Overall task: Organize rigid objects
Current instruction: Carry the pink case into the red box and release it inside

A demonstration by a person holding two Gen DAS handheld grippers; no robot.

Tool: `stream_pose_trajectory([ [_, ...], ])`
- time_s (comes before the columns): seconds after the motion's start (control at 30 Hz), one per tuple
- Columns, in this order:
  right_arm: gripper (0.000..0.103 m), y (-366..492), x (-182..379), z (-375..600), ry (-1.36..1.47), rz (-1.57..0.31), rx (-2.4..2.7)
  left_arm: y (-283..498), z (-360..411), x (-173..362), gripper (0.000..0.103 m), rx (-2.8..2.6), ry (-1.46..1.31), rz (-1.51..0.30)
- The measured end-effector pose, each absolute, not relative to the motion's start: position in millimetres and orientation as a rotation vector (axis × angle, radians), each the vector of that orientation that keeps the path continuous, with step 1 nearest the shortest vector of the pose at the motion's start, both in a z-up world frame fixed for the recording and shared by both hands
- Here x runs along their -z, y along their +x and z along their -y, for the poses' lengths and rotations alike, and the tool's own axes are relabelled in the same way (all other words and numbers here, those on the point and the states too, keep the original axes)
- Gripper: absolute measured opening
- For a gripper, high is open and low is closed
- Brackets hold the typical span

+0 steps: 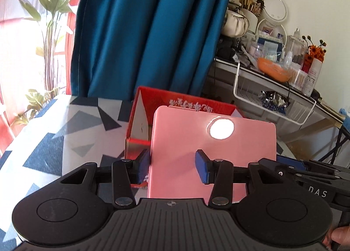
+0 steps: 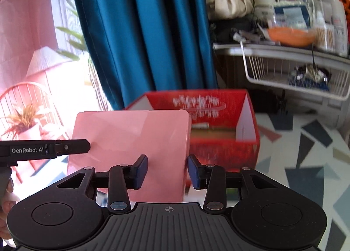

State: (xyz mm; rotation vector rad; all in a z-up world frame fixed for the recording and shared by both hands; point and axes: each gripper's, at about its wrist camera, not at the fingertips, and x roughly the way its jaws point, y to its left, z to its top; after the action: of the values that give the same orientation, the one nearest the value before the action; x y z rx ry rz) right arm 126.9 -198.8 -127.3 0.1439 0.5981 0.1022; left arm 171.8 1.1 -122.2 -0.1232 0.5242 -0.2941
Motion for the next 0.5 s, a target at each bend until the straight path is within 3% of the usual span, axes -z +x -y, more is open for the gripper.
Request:
stream_pose_trajectory([
  [0.27,0.038,194,99,214,0.103,-0.530,-0.094,231,18,86,0.048,0.311,-0.102,-0.488],
  [0.5,0.038,253,134,239,0.118,-0.625,-0.054,300,37,116,0.048,0.330,-0.110,-0.600],
])
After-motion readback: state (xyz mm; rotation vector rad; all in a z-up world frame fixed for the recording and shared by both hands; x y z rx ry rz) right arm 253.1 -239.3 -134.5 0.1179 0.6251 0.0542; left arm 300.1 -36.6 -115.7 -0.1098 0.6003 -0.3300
